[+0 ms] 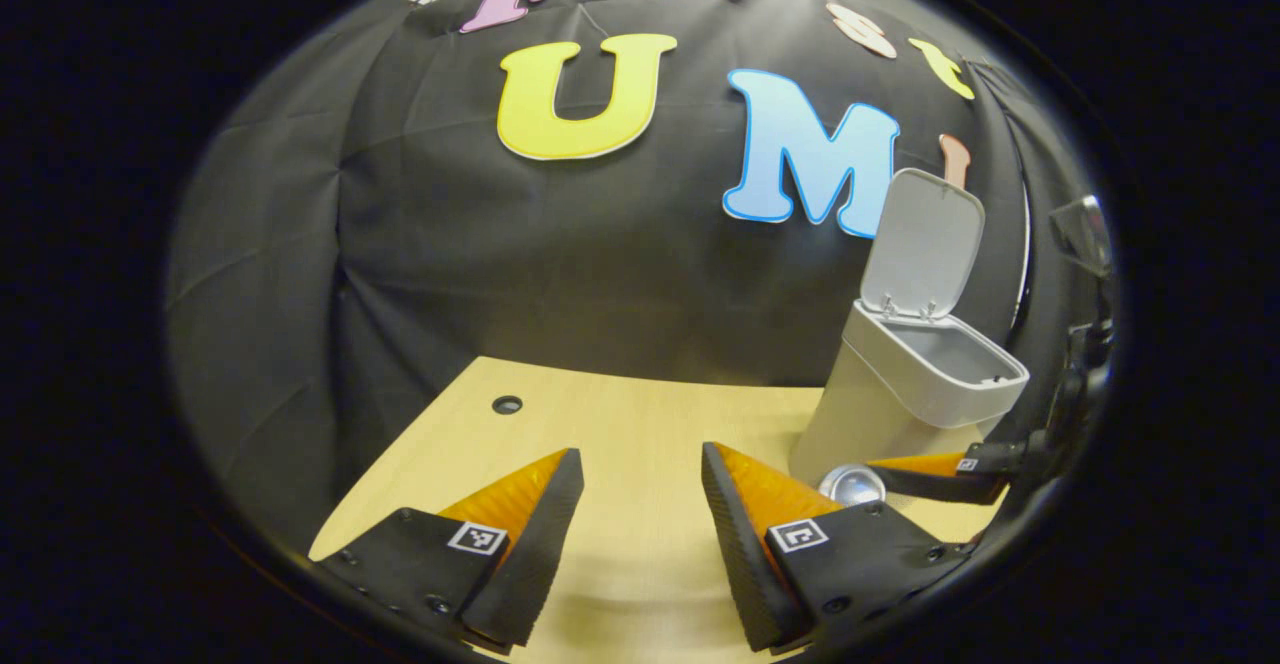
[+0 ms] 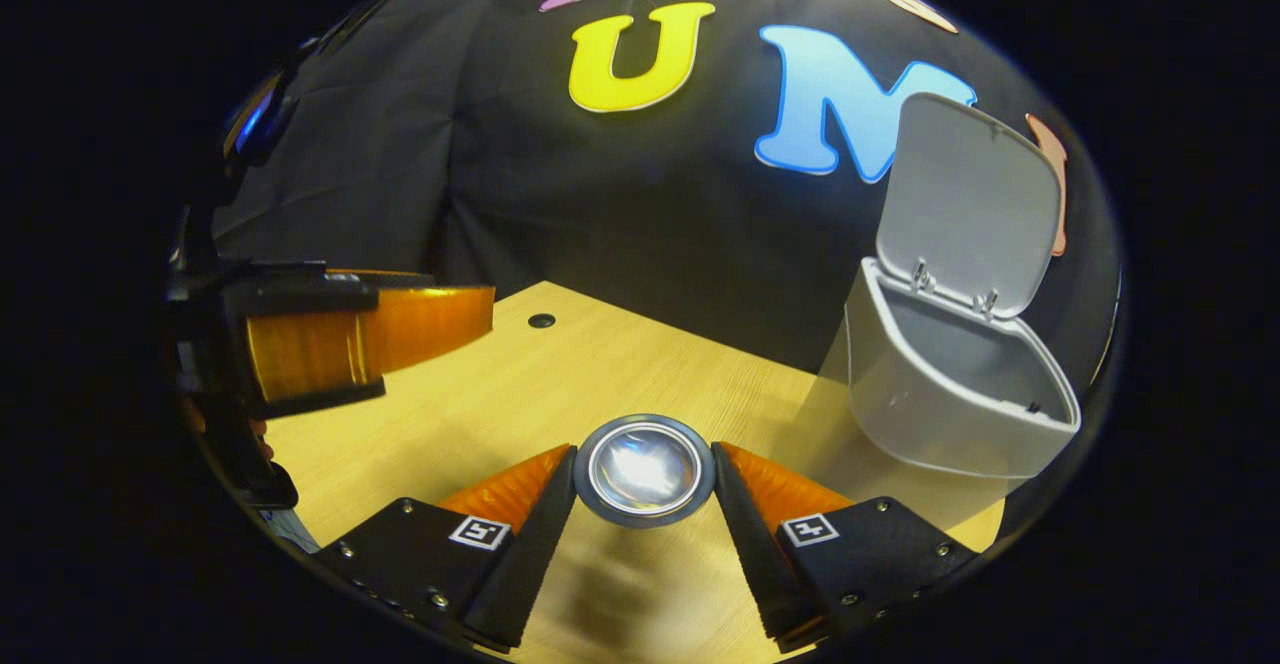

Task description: Press the lid of the desktop garbage bin to open it, pick up the crumpled paper on the desktop and throw it into the bin, then pick up the pop can on the desktop and drop it into the bin, and finally close the garbage bin lid.

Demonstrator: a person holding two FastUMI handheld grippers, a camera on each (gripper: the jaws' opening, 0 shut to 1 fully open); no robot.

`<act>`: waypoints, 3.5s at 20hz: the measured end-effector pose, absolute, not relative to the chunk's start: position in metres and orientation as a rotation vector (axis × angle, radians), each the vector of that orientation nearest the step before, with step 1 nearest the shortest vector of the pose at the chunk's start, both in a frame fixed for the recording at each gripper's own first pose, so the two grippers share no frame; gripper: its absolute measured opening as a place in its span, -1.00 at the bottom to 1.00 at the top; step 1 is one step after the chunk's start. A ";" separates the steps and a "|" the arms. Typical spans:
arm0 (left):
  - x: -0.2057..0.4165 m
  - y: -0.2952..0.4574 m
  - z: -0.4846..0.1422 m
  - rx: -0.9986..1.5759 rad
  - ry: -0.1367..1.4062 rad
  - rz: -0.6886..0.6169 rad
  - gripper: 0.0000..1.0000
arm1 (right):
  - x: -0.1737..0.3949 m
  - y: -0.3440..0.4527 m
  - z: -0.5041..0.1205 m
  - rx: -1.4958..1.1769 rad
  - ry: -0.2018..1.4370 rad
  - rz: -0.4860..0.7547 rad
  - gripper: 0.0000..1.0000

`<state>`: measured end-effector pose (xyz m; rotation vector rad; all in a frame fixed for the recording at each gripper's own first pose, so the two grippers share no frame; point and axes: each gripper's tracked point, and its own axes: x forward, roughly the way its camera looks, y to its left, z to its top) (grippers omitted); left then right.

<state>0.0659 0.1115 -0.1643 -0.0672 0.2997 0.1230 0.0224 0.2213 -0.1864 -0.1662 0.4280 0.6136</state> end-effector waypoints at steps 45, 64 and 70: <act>0.068 0.100 -0.186 -0.081 0.357 0.107 0.61 | 0.111 -0.020 -0.136 0.026 0.319 -0.020 0.67; 0.063 0.099 -0.194 -0.095 0.377 0.111 0.58 | 0.114 -0.017 -0.140 0.004 0.319 -0.006 0.70; 0.061 0.100 -0.196 -0.097 0.378 0.116 0.58 | 0.113 -0.015 -0.139 0.000 0.312 0.002 0.83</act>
